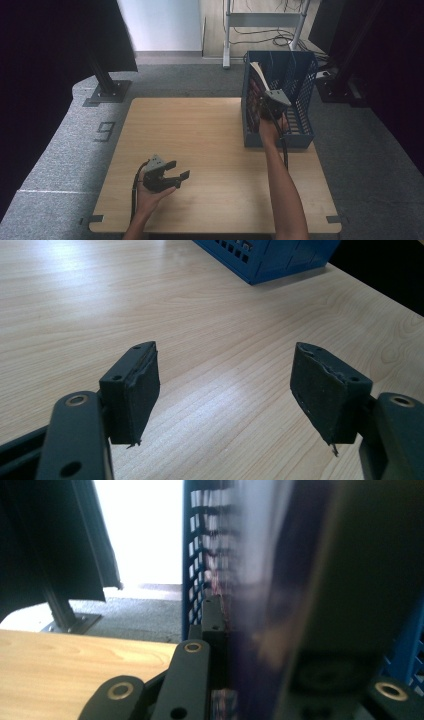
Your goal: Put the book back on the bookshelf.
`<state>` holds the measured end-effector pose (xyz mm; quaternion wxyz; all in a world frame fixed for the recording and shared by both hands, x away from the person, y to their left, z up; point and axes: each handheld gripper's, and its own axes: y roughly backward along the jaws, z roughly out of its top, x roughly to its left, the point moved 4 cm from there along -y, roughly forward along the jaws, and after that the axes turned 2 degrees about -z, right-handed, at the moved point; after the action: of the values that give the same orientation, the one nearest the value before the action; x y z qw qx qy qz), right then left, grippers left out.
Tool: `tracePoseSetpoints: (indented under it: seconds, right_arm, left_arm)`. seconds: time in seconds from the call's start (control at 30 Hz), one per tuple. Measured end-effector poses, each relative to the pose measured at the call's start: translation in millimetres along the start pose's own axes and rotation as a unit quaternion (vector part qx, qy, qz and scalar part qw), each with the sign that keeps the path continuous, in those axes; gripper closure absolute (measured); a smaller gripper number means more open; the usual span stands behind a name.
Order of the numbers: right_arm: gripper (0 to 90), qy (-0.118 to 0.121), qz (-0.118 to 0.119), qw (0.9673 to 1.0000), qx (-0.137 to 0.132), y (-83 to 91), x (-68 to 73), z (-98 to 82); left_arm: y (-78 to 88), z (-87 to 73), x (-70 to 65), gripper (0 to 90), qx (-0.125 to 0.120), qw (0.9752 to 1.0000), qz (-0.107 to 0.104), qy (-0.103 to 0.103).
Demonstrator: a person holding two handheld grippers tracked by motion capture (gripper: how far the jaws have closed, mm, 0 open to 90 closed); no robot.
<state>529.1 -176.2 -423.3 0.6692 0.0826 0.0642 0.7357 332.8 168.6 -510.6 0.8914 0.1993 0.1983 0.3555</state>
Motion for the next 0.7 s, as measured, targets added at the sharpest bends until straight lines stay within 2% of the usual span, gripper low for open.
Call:
tracePoseSetpoints:
  seconds: [0.1, 0.4, 0.7]
  right_arm:
    - [81.9, -0.015, -0.009, 0.9998, -0.003, -3.3, -4.4, 1.0]
    - [82.0, -0.028, -0.029, 0.9990, -0.017, -19.0, -12.8, 5.5]
    - [81.9, -0.025, -0.046, 0.9982, -0.029, -35.7, -10.8, 9.4]
  left_arm:
    - [1.1, 0.1, 0.9, 28.1, -0.002, 1.0000, 0.001, 0.001]
    - [2.5, -0.6, 7.8, 28.1, -0.005, 0.9999, 0.004, 0.009]
    - [1.8, -3.0, 12.9, 28.1, -0.002, 0.9999, 0.010, 0.012]
